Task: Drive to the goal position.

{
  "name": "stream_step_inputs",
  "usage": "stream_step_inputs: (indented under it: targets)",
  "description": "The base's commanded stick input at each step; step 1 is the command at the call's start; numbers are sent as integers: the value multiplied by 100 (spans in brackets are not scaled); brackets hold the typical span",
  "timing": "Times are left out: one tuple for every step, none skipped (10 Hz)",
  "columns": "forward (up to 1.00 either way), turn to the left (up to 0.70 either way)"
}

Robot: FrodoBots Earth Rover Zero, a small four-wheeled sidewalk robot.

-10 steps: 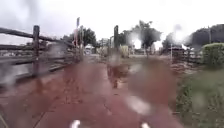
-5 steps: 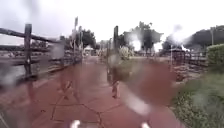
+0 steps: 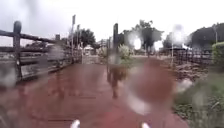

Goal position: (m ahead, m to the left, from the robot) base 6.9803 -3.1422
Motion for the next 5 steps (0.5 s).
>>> stream_step_inputs:
  targets:
    - [9,-39]
    - [0,-28]
    - [0,-3]
    - [0,0]
    - [0,0]
